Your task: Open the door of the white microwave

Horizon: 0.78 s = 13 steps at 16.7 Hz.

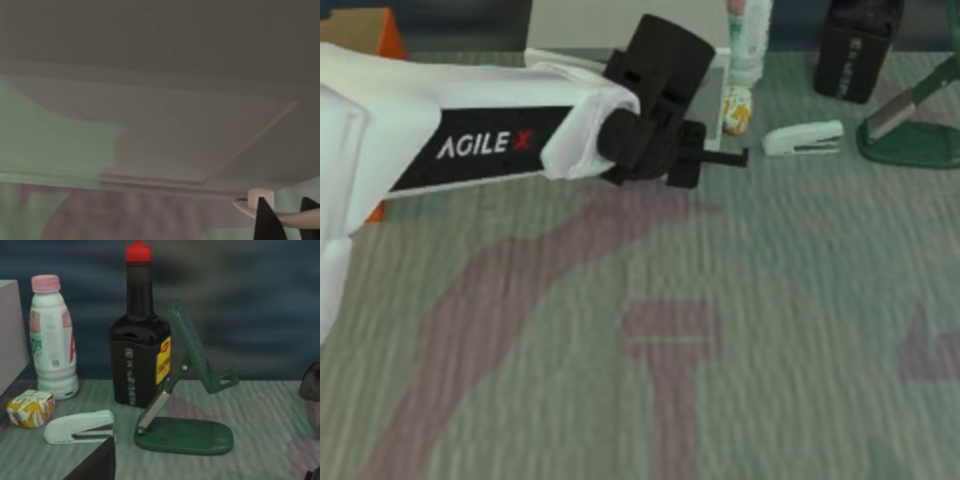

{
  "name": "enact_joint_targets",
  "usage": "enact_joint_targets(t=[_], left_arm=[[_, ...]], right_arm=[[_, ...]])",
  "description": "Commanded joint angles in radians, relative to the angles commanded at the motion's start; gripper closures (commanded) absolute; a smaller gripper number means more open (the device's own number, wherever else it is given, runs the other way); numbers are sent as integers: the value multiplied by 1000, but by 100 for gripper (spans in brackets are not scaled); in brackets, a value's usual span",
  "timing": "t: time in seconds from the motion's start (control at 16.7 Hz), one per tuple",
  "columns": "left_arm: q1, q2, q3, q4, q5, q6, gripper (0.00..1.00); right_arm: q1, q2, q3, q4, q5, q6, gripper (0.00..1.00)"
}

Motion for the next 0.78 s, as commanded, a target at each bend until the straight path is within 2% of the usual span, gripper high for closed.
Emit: enact_joint_targets(t=[0.36, 0.78], left_arm=[[0, 0, 0, 0, 0, 0, 100], [8, -27, -42, 25, 30, 37, 100]], right_arm=[[0, 0, 0, 0, 0, 0, 0], [0, 0, 0, 0, 0, 0, 0]])
